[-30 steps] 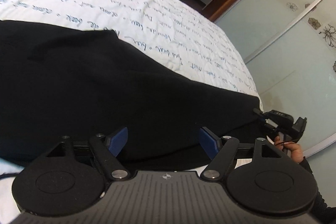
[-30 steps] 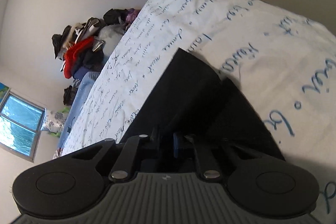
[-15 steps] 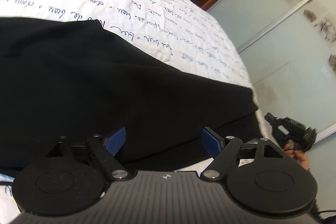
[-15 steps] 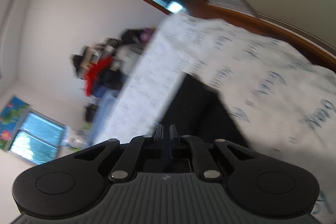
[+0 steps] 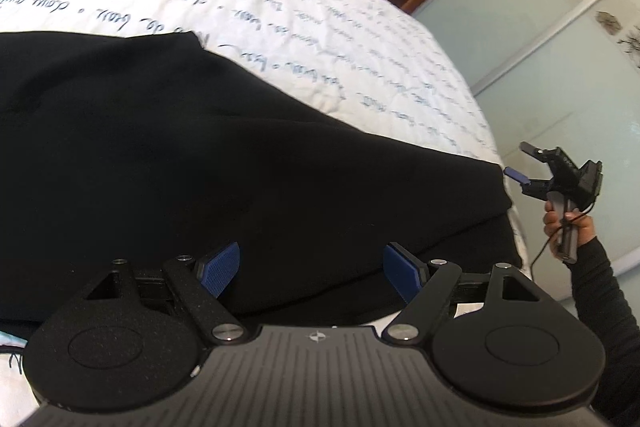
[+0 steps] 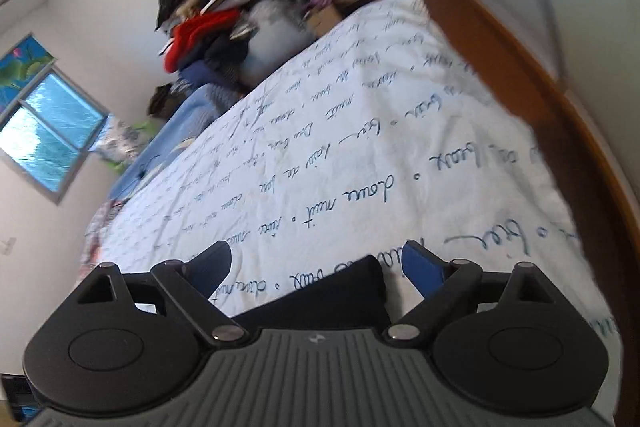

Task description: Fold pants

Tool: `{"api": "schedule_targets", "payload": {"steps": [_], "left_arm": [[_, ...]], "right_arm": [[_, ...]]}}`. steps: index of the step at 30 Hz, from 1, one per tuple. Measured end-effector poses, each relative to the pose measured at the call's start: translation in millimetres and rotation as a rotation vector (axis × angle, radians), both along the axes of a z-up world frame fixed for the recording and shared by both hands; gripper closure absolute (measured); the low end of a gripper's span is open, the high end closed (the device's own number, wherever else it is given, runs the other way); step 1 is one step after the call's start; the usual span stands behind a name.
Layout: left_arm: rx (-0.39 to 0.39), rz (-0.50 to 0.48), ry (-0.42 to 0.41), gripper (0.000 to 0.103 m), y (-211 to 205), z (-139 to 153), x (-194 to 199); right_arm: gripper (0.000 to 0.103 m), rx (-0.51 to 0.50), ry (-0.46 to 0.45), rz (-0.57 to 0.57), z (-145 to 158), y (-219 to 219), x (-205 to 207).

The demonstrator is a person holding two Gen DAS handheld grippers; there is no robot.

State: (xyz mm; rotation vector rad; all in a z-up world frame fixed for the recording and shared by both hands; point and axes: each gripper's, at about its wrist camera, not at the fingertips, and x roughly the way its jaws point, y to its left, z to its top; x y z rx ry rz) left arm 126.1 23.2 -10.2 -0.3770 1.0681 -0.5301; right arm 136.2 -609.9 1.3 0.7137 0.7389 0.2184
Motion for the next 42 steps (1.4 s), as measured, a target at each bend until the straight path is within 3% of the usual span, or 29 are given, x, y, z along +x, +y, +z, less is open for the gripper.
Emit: {"api": "schedule_targets", "payload": {"steps": [2,3,4,5,7,10,18,23,26,32,42], "left_arm": [[0.01,0.019,0.013,0.023,-1,-3,3],[0.013,0.026,0.021,0.023,-2,-4,6],[0.021,0.033,0.032,0.022,-3,-7,8],[0.032,0.038,0.044,0.022,-6,-9,10],[0.05,0.045,0.06,0.019,-9,-12,13],[0.053,0.041,0.052,0.016,-15,-11,14],[0.068,0.012,0.029,0.016,-18,0,18],[-0.018,0.045,-0.039,0.015,-2,19,22],[-0.033,0.062,-0.045,0.013,1,20,26],[-0.022,0.065,-0.024,0.013,-2,11,22],[0.047,0.113,0.003,0.013,7,-7,15]], "right_arm": [[0.012,0.014,0.022,0.089,-7,5,9],[0.014,-0.028,0.04,0.12,-10,10,14],[0.027,-0.063,0.054,0.146,-12,15,18],[0.053,-0.084,0.064,0.181,-15,20,21],[0.089,-0.126,0.097,0.266,-24,31,24],[0.089,-0.22,0.068,0.334,-24,50,17],[0.09,-0.064,-0.223,0.336,33,53,-47],[0.09,-0.03,-0.311,0.332,53,46,-123],[0.09,-0.001,-0.278,0.267,32,34,-147],[0.09,0.078,-0.206,0.157,-21,22,-150],[0.09,0.12,-0.274,0.176,11,16,-112]]}}
